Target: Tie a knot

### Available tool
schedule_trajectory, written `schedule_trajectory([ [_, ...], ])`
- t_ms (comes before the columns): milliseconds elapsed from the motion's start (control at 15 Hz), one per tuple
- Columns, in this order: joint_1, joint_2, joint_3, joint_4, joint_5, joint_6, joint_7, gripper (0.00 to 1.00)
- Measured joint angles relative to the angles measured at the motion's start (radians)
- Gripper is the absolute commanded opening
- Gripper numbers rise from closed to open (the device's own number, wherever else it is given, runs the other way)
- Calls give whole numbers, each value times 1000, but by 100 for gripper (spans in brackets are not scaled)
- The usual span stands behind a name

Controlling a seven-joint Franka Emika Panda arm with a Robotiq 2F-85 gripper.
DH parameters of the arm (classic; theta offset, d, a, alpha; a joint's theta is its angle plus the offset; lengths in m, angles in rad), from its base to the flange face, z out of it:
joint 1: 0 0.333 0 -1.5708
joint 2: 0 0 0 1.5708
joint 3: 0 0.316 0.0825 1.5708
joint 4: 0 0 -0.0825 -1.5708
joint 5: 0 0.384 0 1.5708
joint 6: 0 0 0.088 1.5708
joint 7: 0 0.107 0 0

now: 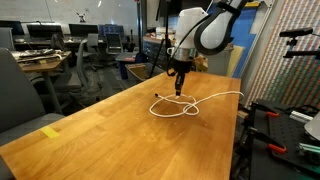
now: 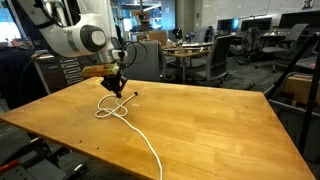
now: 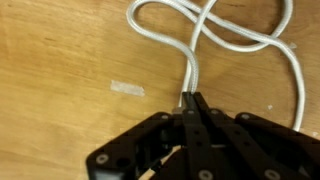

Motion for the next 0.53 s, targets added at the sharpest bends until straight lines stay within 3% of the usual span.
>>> schedule_trajectory([
  [133,-40,29,-2,16,2,0,0,30],
  [200,-56,44,-3,29,2,0,0,11],
  [267,-71,61,-1,43,2,-1,-1,20],
  [333,-80,75,2,55,3,-1,-2,52],
  [533,-81,93,1,64,2,-1,1,62],
])
